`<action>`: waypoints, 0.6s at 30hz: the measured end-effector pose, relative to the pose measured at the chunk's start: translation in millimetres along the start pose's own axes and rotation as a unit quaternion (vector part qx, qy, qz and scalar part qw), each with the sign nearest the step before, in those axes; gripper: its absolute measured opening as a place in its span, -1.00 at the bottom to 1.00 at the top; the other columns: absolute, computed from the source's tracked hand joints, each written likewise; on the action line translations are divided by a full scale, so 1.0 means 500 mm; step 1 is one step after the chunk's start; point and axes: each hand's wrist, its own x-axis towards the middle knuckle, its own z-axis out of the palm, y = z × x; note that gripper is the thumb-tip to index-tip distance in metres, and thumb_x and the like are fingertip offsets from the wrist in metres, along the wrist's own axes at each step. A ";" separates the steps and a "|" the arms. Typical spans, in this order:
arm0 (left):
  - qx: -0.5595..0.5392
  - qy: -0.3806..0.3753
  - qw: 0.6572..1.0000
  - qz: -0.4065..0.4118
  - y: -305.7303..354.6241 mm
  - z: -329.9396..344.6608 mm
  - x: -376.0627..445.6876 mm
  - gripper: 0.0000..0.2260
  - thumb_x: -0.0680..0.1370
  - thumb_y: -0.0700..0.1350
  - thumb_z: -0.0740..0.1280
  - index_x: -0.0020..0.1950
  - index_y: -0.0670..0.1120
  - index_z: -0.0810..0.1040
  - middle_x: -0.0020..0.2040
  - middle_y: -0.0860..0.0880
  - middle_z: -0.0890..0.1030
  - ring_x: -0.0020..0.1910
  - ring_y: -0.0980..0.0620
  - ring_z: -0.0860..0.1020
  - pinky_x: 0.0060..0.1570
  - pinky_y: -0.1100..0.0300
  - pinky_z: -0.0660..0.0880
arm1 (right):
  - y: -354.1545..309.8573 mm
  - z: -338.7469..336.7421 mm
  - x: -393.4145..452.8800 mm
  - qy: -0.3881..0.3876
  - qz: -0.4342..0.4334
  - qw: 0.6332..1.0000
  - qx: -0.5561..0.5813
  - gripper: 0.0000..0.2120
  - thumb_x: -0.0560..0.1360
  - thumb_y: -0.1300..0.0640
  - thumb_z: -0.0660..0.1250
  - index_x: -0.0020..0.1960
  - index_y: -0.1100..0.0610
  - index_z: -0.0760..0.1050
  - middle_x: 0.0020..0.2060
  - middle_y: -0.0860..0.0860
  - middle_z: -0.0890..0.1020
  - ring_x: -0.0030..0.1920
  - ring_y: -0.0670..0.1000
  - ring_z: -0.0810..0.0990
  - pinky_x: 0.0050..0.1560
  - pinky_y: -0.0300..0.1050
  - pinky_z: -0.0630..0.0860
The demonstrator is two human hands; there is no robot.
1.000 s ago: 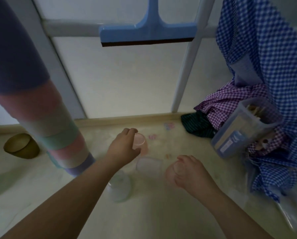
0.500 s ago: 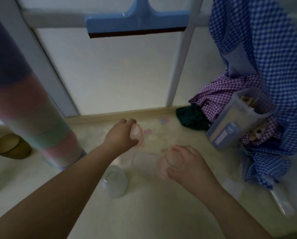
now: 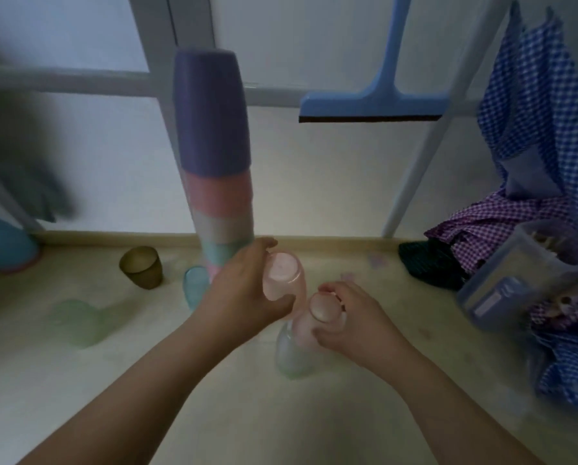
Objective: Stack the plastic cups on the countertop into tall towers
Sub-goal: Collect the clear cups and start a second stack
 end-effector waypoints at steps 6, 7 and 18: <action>0.015 -0.004 1.000 -0.024 -0.037 -0.029 -0.035 -0.46 0.33 0.00 0.47 0.26 -0.01 0.38 0.17 0.01 0.53 0.07 0.03 0.50 -0.02 0.23 0.41 | -0.009 0.057 0.030 -0.032 -0.024 0.999 -0.022 -0.43 0.28 0.13 0.48 0.25 0.06 0.39 0.07 -0.12 0.38 0.15 -0.06 0.45 0.11 -0.31 0.32; 0.015 -0.003 0.999 -0.028 -0.044 -0.030 -0.040 -0.48 0.33 0.00 0.46 0.24 -0.01 0.40 0.16 0.01 0.53 0.05 0.03 0.50 -0.01 0.21 0.44 | -0.007 0.066 0.030 -0.040 -0.023 0.999 -0.029 -0.42 0.29 0.13 0.47 0.27 0.06 0.39 0.07 -0.13 0.37 0.16 -0.07 0.44 0.10 -0.34 0.29; 0.006 0.010 1.000 -0.014 -0.035 -0.024 -0.026 -0.42 0.34 0.03 0.46 0.30 0.03 0.34 0.22 0.04 0.50 0.07 0.07 0.48 0.00 0.25 0.39 | 0.014 0.064 0.014 -0.024 0.011 1.000 -0.013 -0.33 0.29 0.08 0.50 0.34 0.05 0.33 0.24 -0.04 0.43 0.25 -0.05 0.41 0.23 -0.25 0.33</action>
